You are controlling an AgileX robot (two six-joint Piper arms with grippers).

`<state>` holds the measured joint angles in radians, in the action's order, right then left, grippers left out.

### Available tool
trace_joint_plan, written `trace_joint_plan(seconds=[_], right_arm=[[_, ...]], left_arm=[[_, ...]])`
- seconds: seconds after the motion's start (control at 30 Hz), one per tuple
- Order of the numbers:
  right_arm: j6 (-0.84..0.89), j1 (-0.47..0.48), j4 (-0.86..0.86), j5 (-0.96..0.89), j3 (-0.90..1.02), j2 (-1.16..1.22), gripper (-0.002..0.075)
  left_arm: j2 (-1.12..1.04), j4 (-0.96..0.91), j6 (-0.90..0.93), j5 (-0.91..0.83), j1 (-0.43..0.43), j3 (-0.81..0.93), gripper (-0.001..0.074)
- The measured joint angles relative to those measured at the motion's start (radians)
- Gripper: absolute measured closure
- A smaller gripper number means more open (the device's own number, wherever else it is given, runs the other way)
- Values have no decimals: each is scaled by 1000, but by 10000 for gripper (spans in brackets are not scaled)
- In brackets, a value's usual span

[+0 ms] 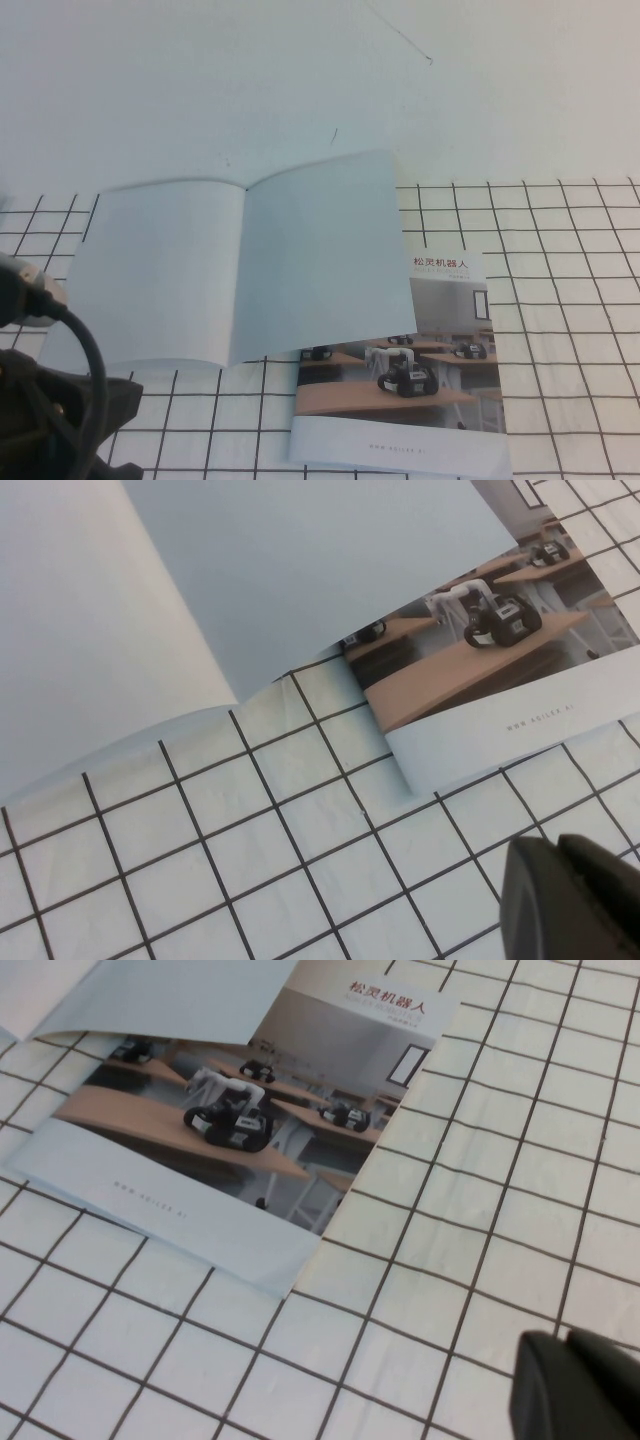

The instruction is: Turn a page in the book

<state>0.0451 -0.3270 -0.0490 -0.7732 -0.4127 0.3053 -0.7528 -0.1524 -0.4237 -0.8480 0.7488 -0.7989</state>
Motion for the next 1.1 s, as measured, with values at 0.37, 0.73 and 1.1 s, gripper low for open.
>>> trace_joint_plan(seconds=[0.37, 0.73, 1.1], right_arm=[[0, 0, -1, 0, 0, 0, 715], [0, 0, -2, 0, 0, 0, 715], [0, 0, -3, 0, 0, 0, 715]], left_arm=[[228, -73, 13, 104, -193, 81, 737], [649, -271, 13, 421, -437, 408, 737], [762, -280, -94, 662, -518, 800, 737]])
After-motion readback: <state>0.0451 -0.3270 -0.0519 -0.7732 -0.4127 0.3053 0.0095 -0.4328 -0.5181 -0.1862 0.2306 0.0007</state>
